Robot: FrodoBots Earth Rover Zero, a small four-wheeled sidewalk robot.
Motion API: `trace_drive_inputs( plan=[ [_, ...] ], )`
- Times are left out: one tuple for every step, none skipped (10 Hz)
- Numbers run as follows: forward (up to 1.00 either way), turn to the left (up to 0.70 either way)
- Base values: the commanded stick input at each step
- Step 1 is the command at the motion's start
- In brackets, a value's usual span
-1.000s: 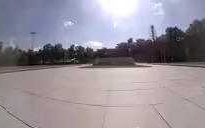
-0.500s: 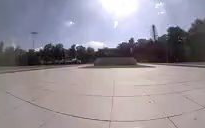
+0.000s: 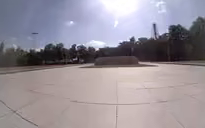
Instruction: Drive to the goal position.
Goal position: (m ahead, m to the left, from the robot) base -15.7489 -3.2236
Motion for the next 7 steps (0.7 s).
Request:
trace_drive_inputs(
  plan=[
    [0.7, 0.0],
    [0.7, 0.0],
    [0.7, 0.0],
    [0.7, 0.0],
    [0.7, 0.0],
    [0.7, 0.0],
    [0.7, 0.0]
  ],
)
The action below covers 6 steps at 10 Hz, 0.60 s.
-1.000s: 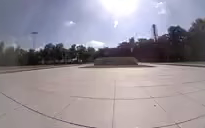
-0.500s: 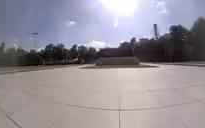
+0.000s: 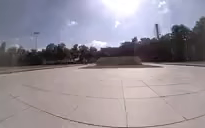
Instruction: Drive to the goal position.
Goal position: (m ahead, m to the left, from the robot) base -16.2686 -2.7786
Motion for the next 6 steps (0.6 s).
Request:
trace_drive_inputs(
  plan=[
    [0.7, 0.0],
    [0.7, 0.0],
    [0.7, 0.0],
    [0.7, 0.0],
    [0.7, 0.0],
    [0.7, 0.0]
  ],
)
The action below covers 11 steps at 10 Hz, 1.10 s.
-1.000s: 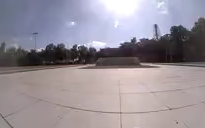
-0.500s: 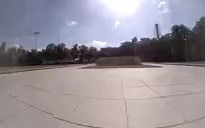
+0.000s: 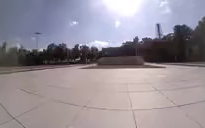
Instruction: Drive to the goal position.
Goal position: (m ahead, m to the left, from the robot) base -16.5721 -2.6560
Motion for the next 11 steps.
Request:
trace_drive_inputs(
  plan=[
    [0.7, 0.0],
    [0.7, 0.0],
    [0.7, 0.0],
    [0.7, 0.0],
    [0.7, 0.0],
    [0.7, 0.0],
    [0.7, 0.0],
    [0.7, 0.0],
    [0.7, 0.0],
    [0.7, 0.0],
    [0.7, 0.0]
  ],
)
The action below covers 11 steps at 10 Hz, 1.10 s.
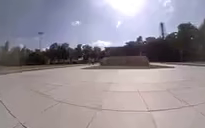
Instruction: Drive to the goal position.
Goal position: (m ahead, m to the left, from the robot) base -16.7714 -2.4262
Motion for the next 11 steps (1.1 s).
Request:
trace_drive_inputs(
  plan=[
    [0.7, 0.0],
    [0.7, 0.0],
    [0.7, 0.0],
    [0.7, 0.0],
    [0.7, 0.0],
    [0.7, 0.0],
    [0.7, 0.0],
    [0.7, 0.0],
    [0.7, 0.0],
    [0.7, 0.0],
    [0.7, 0.0]
  ],
)
